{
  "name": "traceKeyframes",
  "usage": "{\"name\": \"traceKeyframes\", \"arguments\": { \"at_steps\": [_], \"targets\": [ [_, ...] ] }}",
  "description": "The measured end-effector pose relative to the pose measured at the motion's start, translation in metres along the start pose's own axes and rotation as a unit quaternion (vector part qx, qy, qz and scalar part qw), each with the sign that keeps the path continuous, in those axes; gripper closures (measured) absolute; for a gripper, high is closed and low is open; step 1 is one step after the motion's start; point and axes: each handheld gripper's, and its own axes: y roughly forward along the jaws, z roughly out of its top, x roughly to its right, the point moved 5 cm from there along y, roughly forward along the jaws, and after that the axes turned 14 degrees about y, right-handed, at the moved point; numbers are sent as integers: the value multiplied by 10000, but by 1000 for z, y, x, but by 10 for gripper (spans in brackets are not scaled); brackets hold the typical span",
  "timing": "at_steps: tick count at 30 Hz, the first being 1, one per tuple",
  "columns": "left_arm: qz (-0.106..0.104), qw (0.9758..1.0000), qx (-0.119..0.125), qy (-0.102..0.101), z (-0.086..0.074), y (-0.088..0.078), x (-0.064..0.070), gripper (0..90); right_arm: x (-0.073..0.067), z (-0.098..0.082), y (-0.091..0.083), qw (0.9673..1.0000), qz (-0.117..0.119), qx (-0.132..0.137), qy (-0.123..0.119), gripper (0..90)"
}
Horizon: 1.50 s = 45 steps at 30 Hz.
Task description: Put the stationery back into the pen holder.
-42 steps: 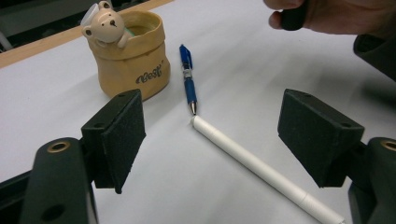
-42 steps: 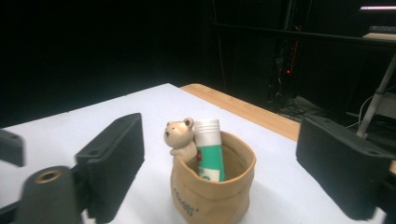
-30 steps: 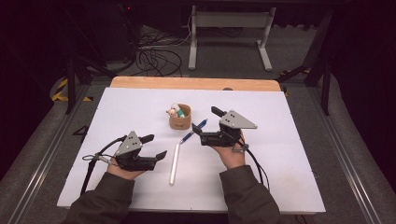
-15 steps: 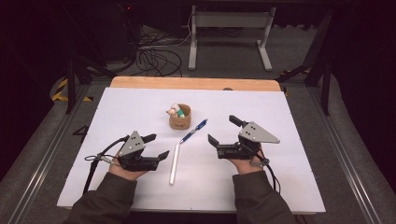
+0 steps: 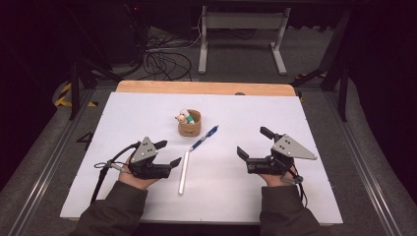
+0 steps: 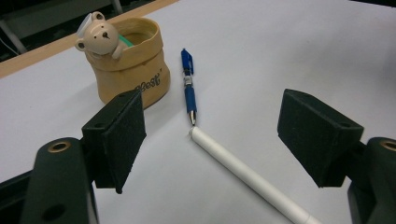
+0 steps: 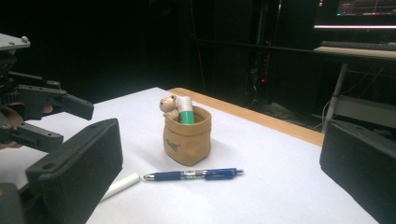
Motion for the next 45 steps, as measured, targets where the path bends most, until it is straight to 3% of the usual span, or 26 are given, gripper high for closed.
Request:
{"name": "traceKeyframes", "arguments": {
  "at_steps": [13, 30, 38, 45],
  "targets": [
    [32, 9999, -158, -51, 7, 16, 0, 263, 9, 0, -19, 9998, -161, 19, -71, 1],
    [25, 9990, -372, -261, 21, 43, -6, 345, 14, 1, -25, 9996, -256, 1, -95, 3],
    [43, 9979, -517, -389, 19, 56, -9, 415, 14, 2, -26, 9996, -260, 11, -117, 5],
    [32, 9973, -631, -377, 16, 65, -10, 493, 14, 2, -25, 9996, -269, -9, -122, 7]
  ]
}}
